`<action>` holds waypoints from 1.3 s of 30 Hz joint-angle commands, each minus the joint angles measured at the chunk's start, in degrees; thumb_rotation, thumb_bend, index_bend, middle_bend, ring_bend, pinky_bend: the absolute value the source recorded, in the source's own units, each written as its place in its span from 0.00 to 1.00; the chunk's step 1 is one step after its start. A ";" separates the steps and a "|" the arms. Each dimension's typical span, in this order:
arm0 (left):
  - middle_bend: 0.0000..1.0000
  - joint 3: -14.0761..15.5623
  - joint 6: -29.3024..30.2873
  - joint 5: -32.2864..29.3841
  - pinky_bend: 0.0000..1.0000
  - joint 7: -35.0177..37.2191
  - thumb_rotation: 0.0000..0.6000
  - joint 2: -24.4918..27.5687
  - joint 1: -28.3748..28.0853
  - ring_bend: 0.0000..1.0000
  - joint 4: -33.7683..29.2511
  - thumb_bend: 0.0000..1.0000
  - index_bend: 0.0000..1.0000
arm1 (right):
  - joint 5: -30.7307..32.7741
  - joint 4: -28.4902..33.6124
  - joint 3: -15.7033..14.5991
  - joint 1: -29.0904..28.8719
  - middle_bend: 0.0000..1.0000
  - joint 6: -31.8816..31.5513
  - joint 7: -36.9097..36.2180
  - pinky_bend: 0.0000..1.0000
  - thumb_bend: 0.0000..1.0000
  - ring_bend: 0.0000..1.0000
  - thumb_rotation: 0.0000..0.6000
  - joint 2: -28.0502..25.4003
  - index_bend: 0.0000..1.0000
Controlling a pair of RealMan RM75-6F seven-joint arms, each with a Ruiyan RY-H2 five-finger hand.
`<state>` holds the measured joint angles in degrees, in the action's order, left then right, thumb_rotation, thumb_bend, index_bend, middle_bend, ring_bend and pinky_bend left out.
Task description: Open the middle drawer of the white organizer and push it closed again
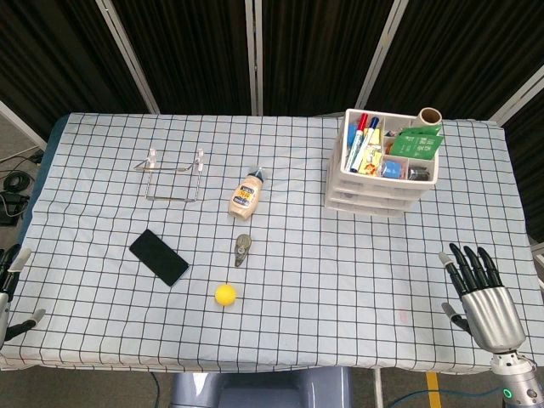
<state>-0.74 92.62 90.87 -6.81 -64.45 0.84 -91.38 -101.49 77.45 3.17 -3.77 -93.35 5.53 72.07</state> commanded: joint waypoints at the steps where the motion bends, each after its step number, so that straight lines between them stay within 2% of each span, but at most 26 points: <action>1: 0.00 0.04 -0.09 -0.02 0.00 -0.02 1.00 0.01 -0.02 0.00 0.03 0.09 0.00 | 0.13 0.04 -0.10 -0.06 0.00 -0.07 0.02 0.00 0.09 0.00 1.00 -0.01 0.00; 13: 0.00 0.12 0.98 0.61 0.00 0.59 1.00 0.46 0.33 0.00 -0.20 0.09 0.00 | 0.41 0.90 -1.46 -0.77 0.00 0.97 -0.29 0.00 0.09 0.00 1.00 0.04 0.00; 19: 0.00 -0.11 1.22 0.17 0.00 1.64 1.00 0.94 0.50 0.00 -0.29 0.09 0.00 | 0.52 2.87 -1.53 -1.97 0.00 1.46 -4.95 0.00 0.09 0.00 1.00 -0.22 0.01; 21: 0.00 -0.17 1.18 -0.01 0.00 1.77 1.00 1.04 0.51 0.00 -0.33 0.09 0.00 | 0.56 3.65 -1.06 -2.50 0.03 1.09 -6.71 0.04 0.09 0.01 1.00 0.28 0.04; 22: 0.00 -0.18 1.16 -0.05 0.00 1.80 1.00 1.06 0.52 0.00 -0.37 0.09 0.00 | 0.64 3.99 -0.79 -2.79 0.11 1.06 -7.30 0.12 0.09 0.08 1.00 0.53 0.07; 24: 0.00 -0.18 1.15 -0.08 0.00 1.83 1.00 1.10 0.52 0.00 -0.44 0.09 0.00 | 1.32 5.03 0.07 -3.63 0.40 1.42 -8.69 0.40 0.09 0.38 1.00 1.30 0.13; 25: 0.00 -0.15 1.29 0.05 0.00 1.84 1.00 1.14 0.57 0.00 -0.51 0.09 0.00 | 2.58 6.94 0.48 -4.64 0.60 3.25 -10.94 0.55 0.09 0.59 1.00 1.95 0.16; 26: 0.00 -0.09 1.54 0.26 0.00 1.83 1.00 1.17 0.67 0.00 -0.58 0.09 0.00 | 5.35 9.95 0.84 -6.02 0.76 7.13 -14.26 0.66 0.09 0.75 1.00 1.99 0.18; 27: 0.00 -0.05 1.69 0.39 0.00 1.85 1.00 1.19 0.74 0.00 -0.61 0.09 0.00 | 7.33 12.06 1.14 -6.90 0.85 9.80 -15.69 0.72 0.09 0.84 1.00 1.41 0.18; 30: 0.00 -0.04 2.06 0.58 0.00 2.02 1.00 1.26 0.89 0.00 -0.63 0.09 0.00 | 12.74 17.87 1.67 -9.02 0.94 16.88 -20.82 0.79 0.15 0.93 1.00 -0.10 0.17; 32: 0.00 -0.06 2.24 0.59 0.00 2.18 1.00 1.32 0.97 0.00 -0.65 0.09 0.00 | 16.07 21.03 2.30 -10.36 0.98 20.98 -24.52 0.83 0.24 0.97 1.00 -1.05 0.14; 34: 0.00 -0.09 2.41 0.60 0.00 2.41 1.00 1.40 1.05 0.00 -0.67 0.09 0.00 | 19.45 23.65 3.11 -11.69 0.99 24.94 -28.44 0.84 0.35 0.99 1.00 -1.94 0.13; 35: 0.00 -0.13 2.57 0.61 0.00 2.63 1.00 1.50 1.11 0.00 -0.71 0.09 0.00 | 22.62 25.80 3.99 -12.98 1.00 28.75 -32.69 0.85 0.41 0.99 1.00 -2.47 0.12; 39: 0.00 -0.18 2.91 0.72 0.00 3.18 1.00 1.70 1.25 0.00 -0.67 0.09 0.00 | 31.73 28.98 7.63 -17.14 1.00 40.49 -45.71 0.85 0.51 1.00 1.00 -4.28 0.10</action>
<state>-0.91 95.50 91.56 -3.66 -62.78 2.08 -92.05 -78.79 101.50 7.09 -16.17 -62.75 -28.90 70.09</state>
